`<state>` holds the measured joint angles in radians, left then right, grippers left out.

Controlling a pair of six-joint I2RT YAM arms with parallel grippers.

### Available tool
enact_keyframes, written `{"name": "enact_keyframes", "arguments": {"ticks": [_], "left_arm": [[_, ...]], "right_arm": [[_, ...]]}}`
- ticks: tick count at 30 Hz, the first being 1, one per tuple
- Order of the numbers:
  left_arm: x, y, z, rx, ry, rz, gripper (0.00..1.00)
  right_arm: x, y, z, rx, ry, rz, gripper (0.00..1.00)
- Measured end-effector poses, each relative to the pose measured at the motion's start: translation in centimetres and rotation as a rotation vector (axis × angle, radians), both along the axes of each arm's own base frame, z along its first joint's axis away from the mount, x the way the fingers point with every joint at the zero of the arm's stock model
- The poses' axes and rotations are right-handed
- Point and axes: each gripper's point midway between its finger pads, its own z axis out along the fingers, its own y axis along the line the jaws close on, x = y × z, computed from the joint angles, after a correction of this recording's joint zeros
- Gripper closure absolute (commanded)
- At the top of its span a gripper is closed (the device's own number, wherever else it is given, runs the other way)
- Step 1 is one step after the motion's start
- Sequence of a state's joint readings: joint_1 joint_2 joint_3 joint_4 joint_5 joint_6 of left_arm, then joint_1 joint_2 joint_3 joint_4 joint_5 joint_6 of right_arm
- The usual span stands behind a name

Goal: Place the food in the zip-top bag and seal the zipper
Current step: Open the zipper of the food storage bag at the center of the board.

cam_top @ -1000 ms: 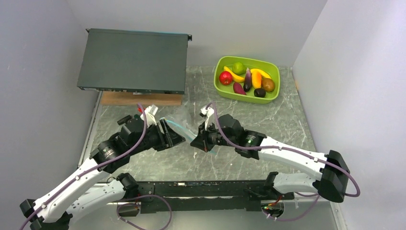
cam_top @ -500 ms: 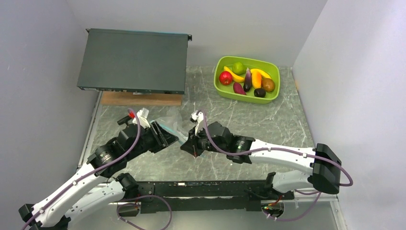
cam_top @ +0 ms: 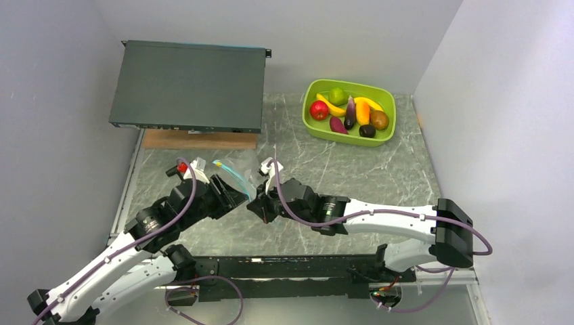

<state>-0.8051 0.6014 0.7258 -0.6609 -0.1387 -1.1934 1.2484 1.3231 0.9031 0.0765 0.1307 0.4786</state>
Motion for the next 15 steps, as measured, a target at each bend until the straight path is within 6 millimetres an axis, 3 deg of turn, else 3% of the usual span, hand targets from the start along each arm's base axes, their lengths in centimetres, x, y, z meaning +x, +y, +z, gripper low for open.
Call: {"name": "enact_keyframes", "arguments": {"ticks": [5, 11, 15], "left_arm": [[-0.2, 0.6, -0.1, -0.006, -0.016, 0.015, 0.54], [-0.7, 1.2, 0.7, -0.05, -0.062, 0.013, 0.32], [-0.9, 1.2, 1.4, -0.072, -0.086, 0.004, 0.3]], "right_arm": [[-0.2, 0.6, -0.1, -0.009, -0.013, -0.002, 1.0], [-0.4, 0.8, -0.7, -0.024, -0.014, -0.003, 1.0], [-0.3, 0.8, -0.6, -0.023, -0.017, -0.006, 1.0]]}}
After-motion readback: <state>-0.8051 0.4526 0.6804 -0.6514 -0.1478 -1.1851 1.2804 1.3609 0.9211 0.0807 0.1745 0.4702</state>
